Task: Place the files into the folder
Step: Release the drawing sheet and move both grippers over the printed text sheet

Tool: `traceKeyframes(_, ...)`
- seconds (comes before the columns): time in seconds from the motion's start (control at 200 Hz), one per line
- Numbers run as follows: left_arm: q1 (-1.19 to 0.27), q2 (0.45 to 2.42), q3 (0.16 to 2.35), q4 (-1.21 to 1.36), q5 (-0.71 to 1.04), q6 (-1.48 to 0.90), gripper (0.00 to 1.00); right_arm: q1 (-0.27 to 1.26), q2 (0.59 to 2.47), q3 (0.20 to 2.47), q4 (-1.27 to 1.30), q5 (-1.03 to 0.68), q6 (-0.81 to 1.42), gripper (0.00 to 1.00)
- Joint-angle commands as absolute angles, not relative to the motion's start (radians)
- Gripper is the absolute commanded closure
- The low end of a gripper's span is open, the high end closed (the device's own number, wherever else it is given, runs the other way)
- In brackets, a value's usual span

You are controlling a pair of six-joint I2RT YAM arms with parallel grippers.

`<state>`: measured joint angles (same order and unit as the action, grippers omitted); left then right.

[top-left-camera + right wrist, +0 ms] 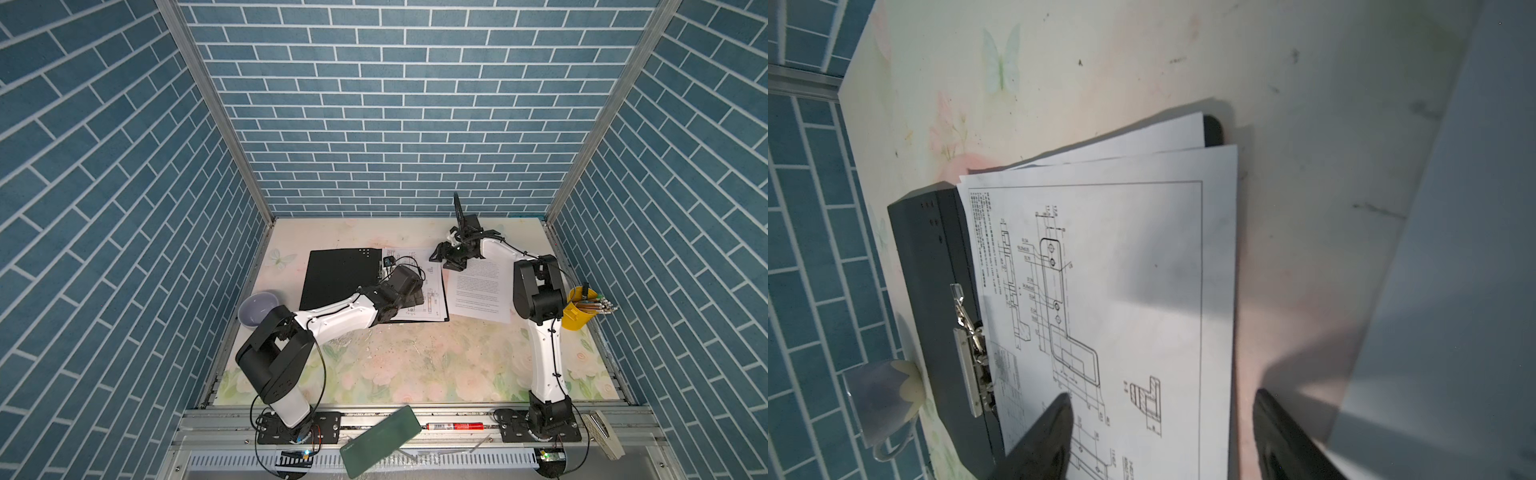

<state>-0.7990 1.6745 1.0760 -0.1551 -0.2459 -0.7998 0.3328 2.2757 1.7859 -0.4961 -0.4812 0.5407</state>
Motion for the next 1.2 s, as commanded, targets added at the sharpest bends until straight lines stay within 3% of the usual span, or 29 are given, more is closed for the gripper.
traceKeyframes(0.0,-0.814,1.723,1.126,-0.158,-0.252,-0.777,0.0,0.319,2.152,1.725,-0.497,-0.435,0.508,0.29)
traceKeyframes(0.31,-0.844,1.877,1.31,-0.114,-0.191,-0.734,0.0,0.247,1.931,1.516,-0.463,-0.376,0.507,0.28)
traceKeyframes(0.7,-0.861,2.146,1.637,-0.154,-0.089,-0.678,0.0,-0.034,1.684,1.111,-0.406,-0.31,0.43,0.21)
traceKeyframes(1.196,-0.876,2.369,1.901,-0.277,-0.046,-0.653,0.0,-0.123,1.642,0.943,-0.296,-0.399,0.448,0.14)
